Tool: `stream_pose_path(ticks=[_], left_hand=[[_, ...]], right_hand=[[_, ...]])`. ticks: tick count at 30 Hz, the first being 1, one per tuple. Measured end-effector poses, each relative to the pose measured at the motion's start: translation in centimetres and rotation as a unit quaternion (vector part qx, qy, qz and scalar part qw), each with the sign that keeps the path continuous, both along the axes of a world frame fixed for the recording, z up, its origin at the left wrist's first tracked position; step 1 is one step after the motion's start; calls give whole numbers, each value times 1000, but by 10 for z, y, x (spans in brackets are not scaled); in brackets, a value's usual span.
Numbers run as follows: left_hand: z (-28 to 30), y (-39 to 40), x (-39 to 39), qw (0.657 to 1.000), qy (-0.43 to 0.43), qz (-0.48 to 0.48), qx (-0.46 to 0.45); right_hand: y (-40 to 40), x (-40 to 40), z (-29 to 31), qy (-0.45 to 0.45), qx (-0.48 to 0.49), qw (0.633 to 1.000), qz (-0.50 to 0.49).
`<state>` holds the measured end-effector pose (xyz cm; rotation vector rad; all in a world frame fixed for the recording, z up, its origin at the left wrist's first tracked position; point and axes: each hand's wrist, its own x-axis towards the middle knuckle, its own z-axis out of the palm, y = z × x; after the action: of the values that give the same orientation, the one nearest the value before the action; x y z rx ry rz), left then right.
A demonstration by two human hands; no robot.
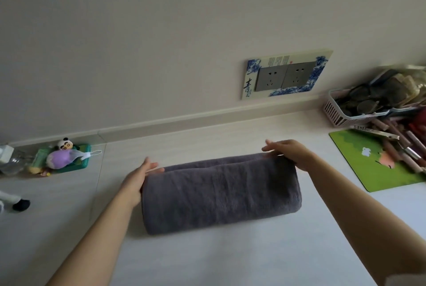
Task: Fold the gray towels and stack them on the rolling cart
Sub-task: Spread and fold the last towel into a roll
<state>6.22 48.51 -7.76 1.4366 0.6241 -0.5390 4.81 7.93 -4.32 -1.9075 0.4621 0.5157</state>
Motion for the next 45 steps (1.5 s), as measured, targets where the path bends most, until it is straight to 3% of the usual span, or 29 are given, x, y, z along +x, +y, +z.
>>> stream_pose_path(ticks=[2,5,8,12,15,18,20,22,24,26,30,34,40,43,45], left_hand=[[-20,-4,-2,998,-2,64,-4],[-37,-9,-20,990,-58,9,126],[-35,-13,-30,957,-152,7,247],[-26,-24,-31,908,-258,43,328],[-40,-31,-28,893,-254,58,368],[-57,-38,-26,874,-211,-15,437],[-62,-45,-26,832,-203,-50,514],[-61,-53,-26,778,-240,-114,569],[-66,-61,-31,708,-309,-228,593],[-76,-66,-33,668,-318,-312,597],[-79,-61,-16,679,-283,-334,590],[-64,-47,21,700,-256,-378,550],[-44,-52,51,710,-131,-469,510],[-41,-48,45,688,-98,-530,486],[-37,-41,39,728,-105,-522,433]], right_hand=[[0,-3,-17,-5,8,998,-58],[0,-16,-42,-12,-31,998,-52],[0,-24,-51,-55,-99,993,-39],[9,-20,-50,-162,-124,973,-104],[18,-15,-65,-171,-162,966,-109],[28,-17,-84,-121,-195,969,-88],[39,-21,-88,-136,-268,950,-87],[49,-26,-93,-195,-395,897,-36],[55,-33,-101,-233,-443,864,59],[57,-37,-112,-215,-463,851,128],[52,-18,-112,-173,-471,851,158],[36,14,-98,-178,-414,860,240],[40,48,-73,-47,-389,856,336],[40,46,-69,18,-334,861,383],[36,41,-63,31,-274,884,377]])
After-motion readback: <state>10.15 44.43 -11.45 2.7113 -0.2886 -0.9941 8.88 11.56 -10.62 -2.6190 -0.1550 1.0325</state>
